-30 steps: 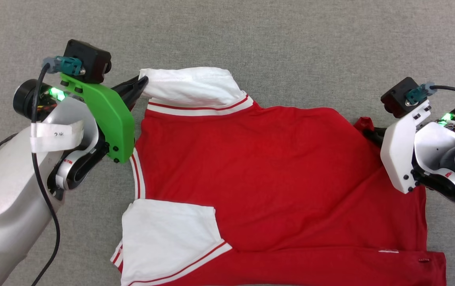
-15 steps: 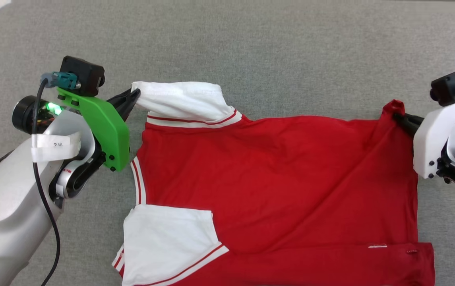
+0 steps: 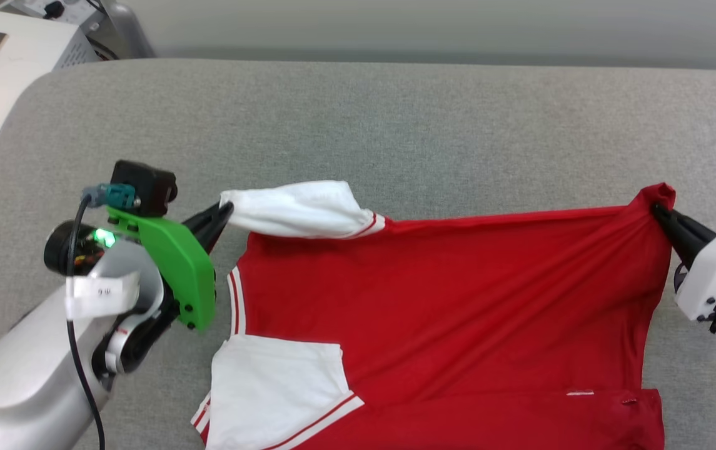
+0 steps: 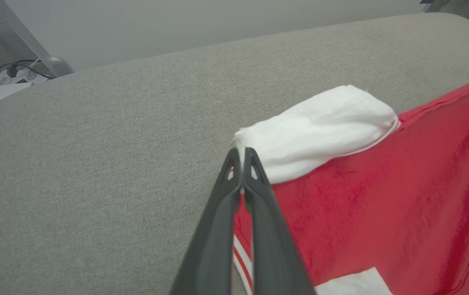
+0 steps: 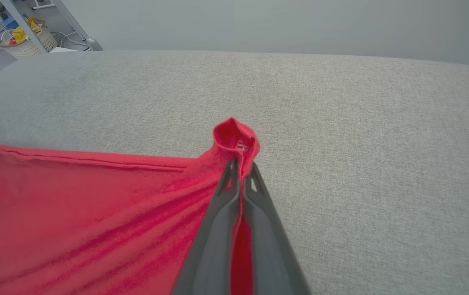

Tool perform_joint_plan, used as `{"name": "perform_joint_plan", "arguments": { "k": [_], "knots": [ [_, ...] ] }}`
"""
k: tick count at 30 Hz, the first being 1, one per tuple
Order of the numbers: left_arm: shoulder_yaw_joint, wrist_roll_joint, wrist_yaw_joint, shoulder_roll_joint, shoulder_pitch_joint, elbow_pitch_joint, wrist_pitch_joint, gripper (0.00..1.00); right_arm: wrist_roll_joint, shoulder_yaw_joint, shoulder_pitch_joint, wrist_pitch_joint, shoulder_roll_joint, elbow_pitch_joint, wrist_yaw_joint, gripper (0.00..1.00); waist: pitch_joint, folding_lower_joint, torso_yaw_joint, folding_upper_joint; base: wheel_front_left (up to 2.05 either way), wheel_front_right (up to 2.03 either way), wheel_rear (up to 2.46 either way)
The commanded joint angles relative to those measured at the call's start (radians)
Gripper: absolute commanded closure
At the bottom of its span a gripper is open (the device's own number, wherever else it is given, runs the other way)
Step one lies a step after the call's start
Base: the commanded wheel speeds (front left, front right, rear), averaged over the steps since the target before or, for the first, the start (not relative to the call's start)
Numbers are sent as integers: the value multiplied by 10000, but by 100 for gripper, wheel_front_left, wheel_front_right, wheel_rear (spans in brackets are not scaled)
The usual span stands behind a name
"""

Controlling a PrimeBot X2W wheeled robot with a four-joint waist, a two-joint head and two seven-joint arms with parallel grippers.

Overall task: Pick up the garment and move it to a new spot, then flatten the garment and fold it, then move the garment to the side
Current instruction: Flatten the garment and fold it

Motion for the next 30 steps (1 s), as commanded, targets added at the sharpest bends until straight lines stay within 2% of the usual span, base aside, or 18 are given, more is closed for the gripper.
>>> {"name": "perform_joint_plan", "arguments": {
  "k": [1,9,10,14,20,30],
  "knots": [
    [48,-75,143,120,365,-175,-117,100,170,-52,299,-219,1,-269,-9,100,-307,1,101,0,0,0,0],
    [153,-503,822,713,2053,-1454,-443,100,737,-300,1832,-736,-155,-1251,-9,100,-738,1,305,0,0,0,0],
    [74,-600,1054,893,2642,-1892,-470,100,821,-317,2385,-787,-351,-1577,-9,100,-799,1,383,0,0,0,0],
    [-72,-665,1343,1091,3332,-2284,-493,100,1160,-329,3123,-693,-602,-1949,-9,100,-851,1,454,0,0,0,0],
    [-424,-780,1467,1200,4059,-2472,-367,100,1361,-22,4088,-539,-1052,-2375,-9,100,-967,1,521,0,0,0,0],
    [-962,-830,1387,1186,4557,-2174,-18,100,1406,771,4859,-323,-1797,-2780,-9,100,-1055,1,510,0,0,0,0]
  ]
}}
